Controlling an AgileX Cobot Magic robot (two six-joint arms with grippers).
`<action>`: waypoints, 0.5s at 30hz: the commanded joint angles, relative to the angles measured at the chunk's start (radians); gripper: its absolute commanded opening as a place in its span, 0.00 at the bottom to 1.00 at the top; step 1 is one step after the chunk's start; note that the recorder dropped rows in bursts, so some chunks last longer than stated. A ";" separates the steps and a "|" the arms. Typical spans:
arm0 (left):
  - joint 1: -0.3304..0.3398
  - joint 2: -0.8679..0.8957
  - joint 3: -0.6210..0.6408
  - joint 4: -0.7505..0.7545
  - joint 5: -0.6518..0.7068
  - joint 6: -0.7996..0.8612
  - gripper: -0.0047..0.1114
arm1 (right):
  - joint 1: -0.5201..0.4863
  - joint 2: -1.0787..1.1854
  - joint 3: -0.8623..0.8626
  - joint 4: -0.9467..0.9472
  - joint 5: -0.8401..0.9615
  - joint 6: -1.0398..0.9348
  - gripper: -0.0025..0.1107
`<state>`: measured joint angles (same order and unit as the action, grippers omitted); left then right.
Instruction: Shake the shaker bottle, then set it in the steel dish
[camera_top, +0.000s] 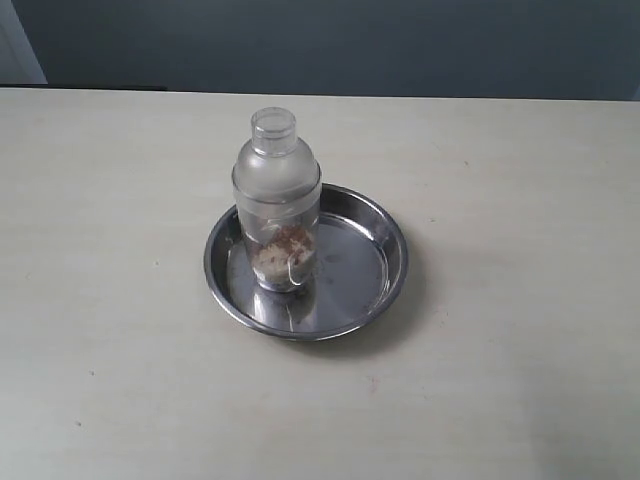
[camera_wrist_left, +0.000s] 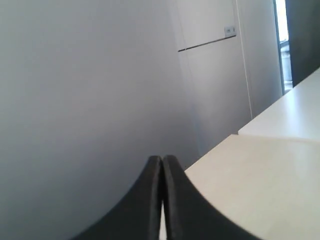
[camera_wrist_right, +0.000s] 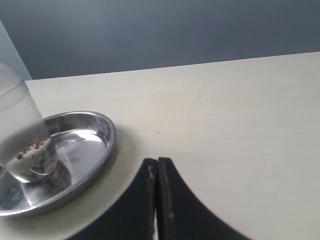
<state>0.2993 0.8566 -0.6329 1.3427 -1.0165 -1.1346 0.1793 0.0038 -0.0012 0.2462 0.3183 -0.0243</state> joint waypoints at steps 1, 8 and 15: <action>-0.071 -0.076 0.029 0.078 0.235 -0.255 0.04 | 0.001 -0.004 0.001 -0.001 -0.010 -0.002 0.02; -0.258 -0.188 0.222 -0.169 0.578 -0.144 0.04 | 0.001 -0.004 0.001 -0.005 -0.010 -0.002 0.02; -0.335 -0.379 0.461 -0.861 0.575 0.655 0.04 | 0.001 -0.004 0.001 -0.005 -0.010 -0.002 0.02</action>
<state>-0.0084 0.5622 -0.2431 0.6836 -0.4664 -0.7296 0.1793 0.0038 -0.0012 0.2462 0.3183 -0.0243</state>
